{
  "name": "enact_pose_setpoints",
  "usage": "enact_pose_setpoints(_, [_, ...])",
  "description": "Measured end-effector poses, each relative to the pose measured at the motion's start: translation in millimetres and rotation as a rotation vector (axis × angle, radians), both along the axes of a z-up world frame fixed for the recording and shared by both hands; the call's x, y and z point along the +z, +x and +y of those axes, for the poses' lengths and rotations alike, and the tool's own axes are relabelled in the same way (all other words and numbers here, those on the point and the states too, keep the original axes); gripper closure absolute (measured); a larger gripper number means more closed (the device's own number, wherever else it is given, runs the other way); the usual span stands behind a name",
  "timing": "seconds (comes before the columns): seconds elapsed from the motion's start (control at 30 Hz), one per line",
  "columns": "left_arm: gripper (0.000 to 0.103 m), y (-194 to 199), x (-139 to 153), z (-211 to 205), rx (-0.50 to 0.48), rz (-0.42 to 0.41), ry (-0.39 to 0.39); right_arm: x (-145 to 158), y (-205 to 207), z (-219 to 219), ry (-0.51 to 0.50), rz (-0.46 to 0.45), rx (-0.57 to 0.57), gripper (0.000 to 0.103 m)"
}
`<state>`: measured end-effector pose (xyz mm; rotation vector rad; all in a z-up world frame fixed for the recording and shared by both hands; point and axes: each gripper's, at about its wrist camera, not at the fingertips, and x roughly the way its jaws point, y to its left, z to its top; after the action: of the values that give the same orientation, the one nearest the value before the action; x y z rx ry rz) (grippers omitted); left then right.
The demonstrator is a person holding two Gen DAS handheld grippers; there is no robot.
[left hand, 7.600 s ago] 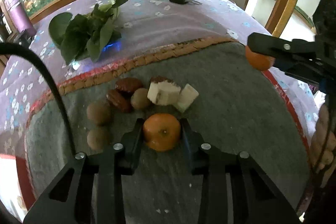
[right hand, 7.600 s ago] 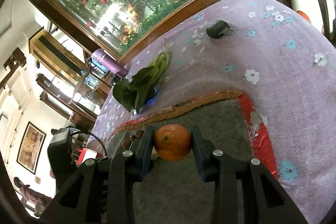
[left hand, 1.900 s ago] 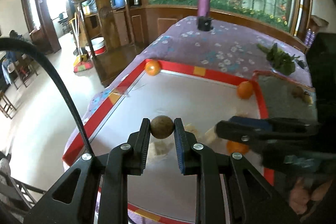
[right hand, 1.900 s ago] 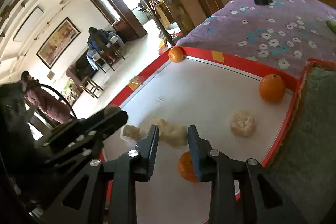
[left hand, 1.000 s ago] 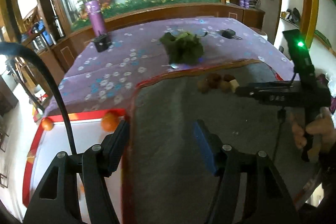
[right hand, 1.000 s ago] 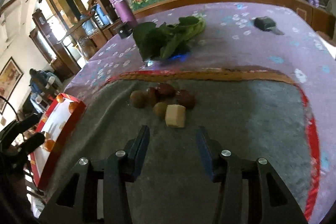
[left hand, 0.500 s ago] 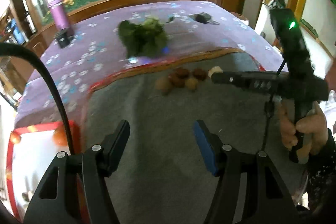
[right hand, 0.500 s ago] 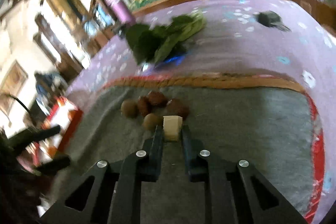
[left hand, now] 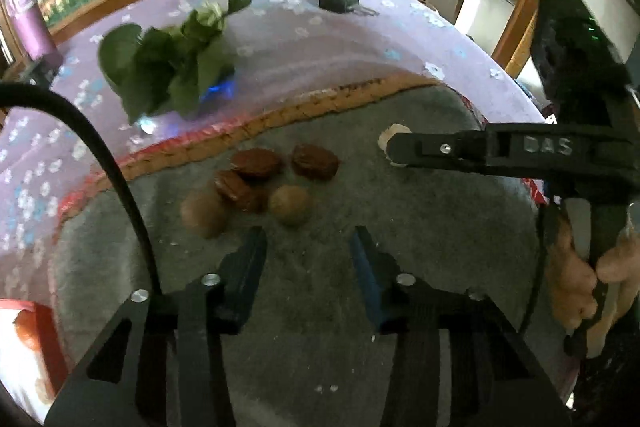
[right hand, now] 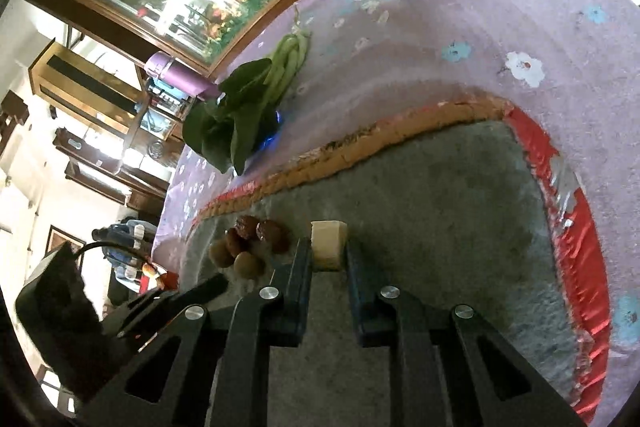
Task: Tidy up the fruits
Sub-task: 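Grasp a white cube with the right gripper while the left grasps a brown kiwi, then carry cube and kiwi over the white tray while both grippers open to release them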
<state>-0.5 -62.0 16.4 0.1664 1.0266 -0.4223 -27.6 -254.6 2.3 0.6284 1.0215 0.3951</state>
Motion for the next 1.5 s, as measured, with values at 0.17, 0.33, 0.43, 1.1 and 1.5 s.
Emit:
enact_pose_setpoints(0.17, [0.067,13,-3,-5,-0.012,-0.011,0.014,-2,0,0,0.003,0.010,0.011,0.086])
enact_pose_setpoints(0.33, [0.067,27,-5,-9,-0.024,-0.018,0.022,-2,0,1,0.007,0.013,0.021,0.086])
enact_pose_setpoints(0.43, [0.070,27,-7,-13,-0.033,-0.039,0.037,-2,0,3,0.003,0.012,0.023,0.086])
enact_pose_setpoints(1.1, [0.083,-42,31,44,0.135,-0.176,-0.019,4,-1,11,-0.045,-0.059,0.044,0.086])
enact_pose_setpoints(1.5, [0.083,-118,83,141,0.392,-0.375,0.060,33,-23,66,-0.076,-0.210,0.133,0.086])
